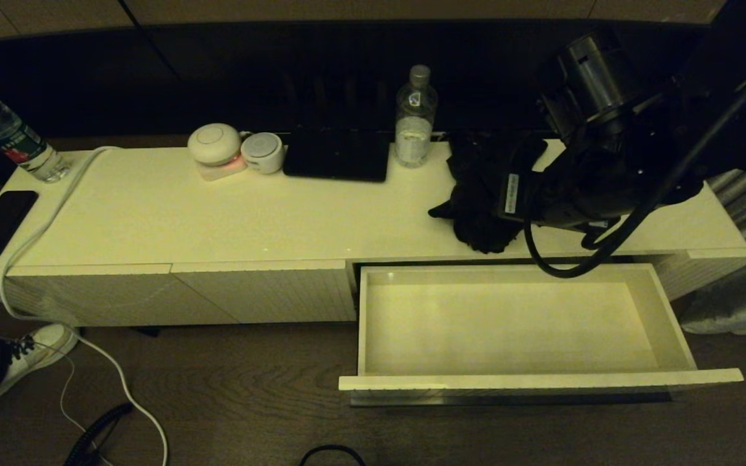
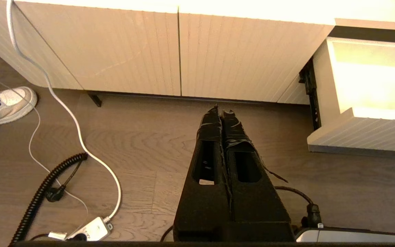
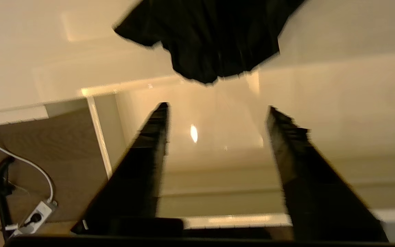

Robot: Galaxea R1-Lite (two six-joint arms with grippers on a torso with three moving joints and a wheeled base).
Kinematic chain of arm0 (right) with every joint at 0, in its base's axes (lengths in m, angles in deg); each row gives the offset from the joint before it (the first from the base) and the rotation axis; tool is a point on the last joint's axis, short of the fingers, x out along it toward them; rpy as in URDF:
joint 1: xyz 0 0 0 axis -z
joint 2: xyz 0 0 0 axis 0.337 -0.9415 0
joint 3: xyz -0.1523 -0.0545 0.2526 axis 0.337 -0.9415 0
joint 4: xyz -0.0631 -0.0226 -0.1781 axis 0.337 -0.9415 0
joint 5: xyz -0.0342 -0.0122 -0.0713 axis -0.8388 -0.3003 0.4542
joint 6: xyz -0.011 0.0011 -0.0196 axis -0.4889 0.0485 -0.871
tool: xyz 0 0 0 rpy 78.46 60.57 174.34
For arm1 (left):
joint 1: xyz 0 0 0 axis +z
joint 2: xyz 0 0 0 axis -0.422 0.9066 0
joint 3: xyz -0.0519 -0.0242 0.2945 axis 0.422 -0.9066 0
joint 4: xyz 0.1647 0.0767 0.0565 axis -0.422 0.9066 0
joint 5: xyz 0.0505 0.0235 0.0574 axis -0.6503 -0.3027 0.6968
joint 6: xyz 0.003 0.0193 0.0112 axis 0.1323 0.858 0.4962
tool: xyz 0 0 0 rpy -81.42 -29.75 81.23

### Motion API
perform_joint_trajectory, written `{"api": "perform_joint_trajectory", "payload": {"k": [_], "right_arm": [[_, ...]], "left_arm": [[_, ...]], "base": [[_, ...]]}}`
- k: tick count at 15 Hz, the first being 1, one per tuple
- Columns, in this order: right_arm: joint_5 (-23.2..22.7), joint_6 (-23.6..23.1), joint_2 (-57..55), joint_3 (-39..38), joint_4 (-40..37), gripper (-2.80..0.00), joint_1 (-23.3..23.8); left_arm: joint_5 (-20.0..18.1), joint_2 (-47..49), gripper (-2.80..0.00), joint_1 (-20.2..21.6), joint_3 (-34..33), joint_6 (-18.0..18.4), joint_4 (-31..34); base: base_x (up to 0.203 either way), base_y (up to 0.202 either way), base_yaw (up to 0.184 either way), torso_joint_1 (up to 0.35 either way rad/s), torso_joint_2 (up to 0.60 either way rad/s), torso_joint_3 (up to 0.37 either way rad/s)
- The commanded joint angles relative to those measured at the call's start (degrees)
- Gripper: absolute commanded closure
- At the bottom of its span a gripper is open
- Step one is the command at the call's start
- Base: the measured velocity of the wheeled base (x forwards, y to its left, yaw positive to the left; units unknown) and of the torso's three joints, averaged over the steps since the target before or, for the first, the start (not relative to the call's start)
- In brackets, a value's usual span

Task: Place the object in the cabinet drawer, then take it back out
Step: Put the umbrella in the drawer

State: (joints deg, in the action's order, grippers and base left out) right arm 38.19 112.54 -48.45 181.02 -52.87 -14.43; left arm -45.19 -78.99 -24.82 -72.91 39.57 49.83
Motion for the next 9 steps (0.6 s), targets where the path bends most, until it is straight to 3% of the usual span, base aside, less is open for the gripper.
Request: {"api": "perform_joint_trajectory", "payload": {"k": [1,9], "right_arm": [[0.15,-1.84,-1.15,0.68,1.56,-2.8,0.38],[4.9,-14.21,-7.52,-7.46,20.16,-2.8,5.96]], "left_arm": [[0.02,-0.09,0.0,0.04,-0.08,-0.04,-0.02],[0.02,-0.09,0.0,0.04,0.0,-0.04,-0.02]], "base": [[0.0,0.0,0.0,0.0,0.0,0.0],[0.0,0.0,0.0,0.0,0.0,0.0]]}}
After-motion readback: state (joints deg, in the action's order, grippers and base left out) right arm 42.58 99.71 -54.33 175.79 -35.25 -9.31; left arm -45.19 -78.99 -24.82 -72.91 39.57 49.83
